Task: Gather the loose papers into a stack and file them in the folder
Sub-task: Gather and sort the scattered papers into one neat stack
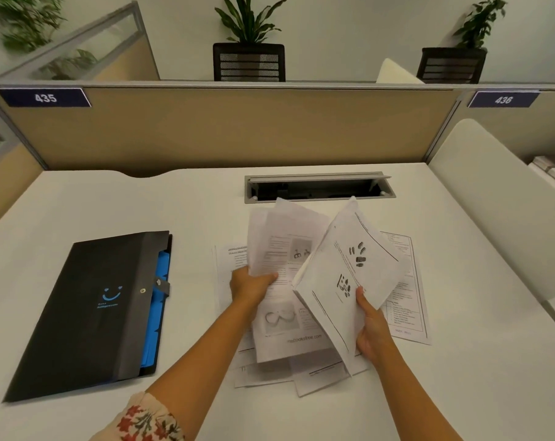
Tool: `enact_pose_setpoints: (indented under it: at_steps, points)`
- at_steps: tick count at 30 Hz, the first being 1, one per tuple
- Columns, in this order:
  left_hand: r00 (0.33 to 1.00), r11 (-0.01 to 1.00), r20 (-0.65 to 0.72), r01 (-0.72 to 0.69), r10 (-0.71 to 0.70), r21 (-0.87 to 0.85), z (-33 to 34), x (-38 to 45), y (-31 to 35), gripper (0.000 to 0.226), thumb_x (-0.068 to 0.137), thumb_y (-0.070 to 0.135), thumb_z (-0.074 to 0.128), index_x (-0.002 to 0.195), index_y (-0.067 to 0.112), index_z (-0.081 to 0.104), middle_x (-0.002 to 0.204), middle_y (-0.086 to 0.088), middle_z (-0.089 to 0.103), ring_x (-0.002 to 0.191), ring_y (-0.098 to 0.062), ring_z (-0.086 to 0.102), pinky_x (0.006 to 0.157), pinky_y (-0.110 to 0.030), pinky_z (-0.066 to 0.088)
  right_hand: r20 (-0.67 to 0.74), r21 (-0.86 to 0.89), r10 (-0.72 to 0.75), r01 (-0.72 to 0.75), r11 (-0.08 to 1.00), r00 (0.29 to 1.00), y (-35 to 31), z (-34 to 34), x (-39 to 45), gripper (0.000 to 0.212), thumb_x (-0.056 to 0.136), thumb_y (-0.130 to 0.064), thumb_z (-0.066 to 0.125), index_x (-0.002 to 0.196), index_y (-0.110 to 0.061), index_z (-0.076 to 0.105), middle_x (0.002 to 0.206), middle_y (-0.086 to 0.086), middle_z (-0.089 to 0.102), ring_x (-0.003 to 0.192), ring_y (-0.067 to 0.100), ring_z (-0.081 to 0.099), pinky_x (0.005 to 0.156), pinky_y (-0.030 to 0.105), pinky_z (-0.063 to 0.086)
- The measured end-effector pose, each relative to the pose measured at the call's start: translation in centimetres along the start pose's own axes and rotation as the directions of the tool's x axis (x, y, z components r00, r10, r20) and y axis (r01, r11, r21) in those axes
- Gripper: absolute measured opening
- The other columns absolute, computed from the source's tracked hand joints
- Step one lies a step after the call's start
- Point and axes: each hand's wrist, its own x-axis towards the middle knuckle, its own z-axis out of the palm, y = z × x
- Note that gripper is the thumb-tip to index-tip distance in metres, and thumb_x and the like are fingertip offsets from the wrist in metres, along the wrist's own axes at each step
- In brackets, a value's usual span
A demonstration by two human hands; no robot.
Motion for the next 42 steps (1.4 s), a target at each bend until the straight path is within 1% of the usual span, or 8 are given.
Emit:
enact_pose_setpoints:
  at_steps: [4,8,14,17,24,36,39,42]
  points:
    - [0.999,0.997,-0.017,-0.050,0.049,-0.056,-4.2,1.7,1.9,0.050,0.070,0.013,0.088,0.117,0.007,0.070,0.109,-0.007,0.074,0.093,-0.022,0.071,0.086,-0.032,0.057,0.070,-0.040,-0.005,0.007,0.999,0.998,-0.4,-0.5,0.1,0.039,0.094,-0.028,0.064,0.132,-0.021,0.059,0.127,0.008,0.069,0.113,0.029,0.068,0.090,0.054,0.056]
    - [0.999,0.946,-0.035,-0.047,0.037,-0.322,-9.4,3.1,3.9,0.042,0.073,0.004,0.085,0.111,0.007,0.070,0.109,-0.008,0.074,0.083,-0.016,0.074,0.067,-0.029,0.062,0.064,-0.258,-0.078,0.092,0.962,0.995,-0.8,-0.6,-0.3,0.044,0.085,-0.029,0.073,0.127,-0.028,0.059,0.118,0.003,0.073,0.103,0.028,0.073,0.080,0.052,0.060]
    - [0.998,0.828,-0.065,-0.045,0.010,-0.559,-15.4,4.2,5.6,0.052,0.080,0.005,0.080,0.129,0.007,0.062,0.125,-0.011,0.069,0.111,-0.027,0.068,0.097,-0.053,0.053,0.026,-0.402,-0.144,0.142,0.904,0.989,-1.6,-0.9,-0.2,0.039,0.088,-0.027,0.072,0.124,-0.017,0.062,0.111,0.006,0.075,0.097,0.029,0.074,0.083,0.050,0.060]
    - [0.998,0.867,0.046,-0.006,0.033,-0.498,-15.4,3.7,5.7,0.052,0.080,0.010,0.080,0.129,0.010,0.063,0.124,-0.010,0.069,0.113,-0.028,0.067,0.096,-0.051,0.053,0.031,-0.492,-0.169,0.162,0.855,0.985,-1.5,-0.1,-0.3,0.030,0.089,-0.028,0.071,0.117,-0.018,0.063,0.103,0.003,0.077,0.085,0.022,0.077,0.068,0.036,0.063]
    - [0.967,0.986,0.253,0.030,0.012,-0.161,-10.5,2.0,3.7,0.053,0.062,0.018,0.090,0.111,0.013,0.071,0.104,-0.005,0.078,0.093,-0.022,0.075,0.074,-0.032,0.061,0.134,-0.554,-0.124,0.178,0.813,0.983,-1.0,3.1,-0.9,0.028,0.092,-0.040,0.064,0.116,-0.026,0.062,0.106,-0.004,0.075,0.087,0.015,0.075,0.064,0.024,0.060]
    - [0.873,0.999,0.486,-0.027,0.045,-0.044,-7.2,0.7,2.7,0.057,0.071,0.013,0.089,0.123,0.016,0.066,0.116,-0.006,0.075,0.105,-0.026,0.072,0.091,-0.045,0.058,0.144,-0.580,-0.044,0.120,0.806,0.989,-1.3,6.1,-1.3,0.036,0.100,-0.043,0.049,0.116,-0.018,0.068,0.103,0.006,0.077,0.096,0.026,0.073,0.083,0.041,0.060]
    - [0.850,0.994,0.525,0.080,-0.033,-0.068,-6.8,0.4,2.5,0.051,0.073,0.021,0.087,0.120,0.015,0.069,0.116,-0.007,0.075,0.104,-0.026,0.072,0.088,-0.041,0.059,0.126,-0.499,0.012,0.053,0.865,0.992,-1.5,7.0,-2.0,0.058,0.097,-0.063,0.033,0.117,-0.022,0.068,0.098,0.004,0.078,0.090,0.024,0.076,0.072,0.037,0.062]
    - [0.873,0.998,0.487,0.022,0.007,-0.055,-5.9,0.1,2.5,0.047,0.073,0.023,0.088,0.117,0.017,0.072,0.112,-0.002,0.076,0.100,-0.021,0.074,0.079,-0.032,0.061,0.176,-0.444,0.021,0.061,0.894,0.984,-2.3,8.3,-2.5,0.072,0.085,-0.082,0.024,0.120,-0.035,0.065,0.105,-0.001,0.077,0.096,0.024,0.074,0.077,0.041,0.062]
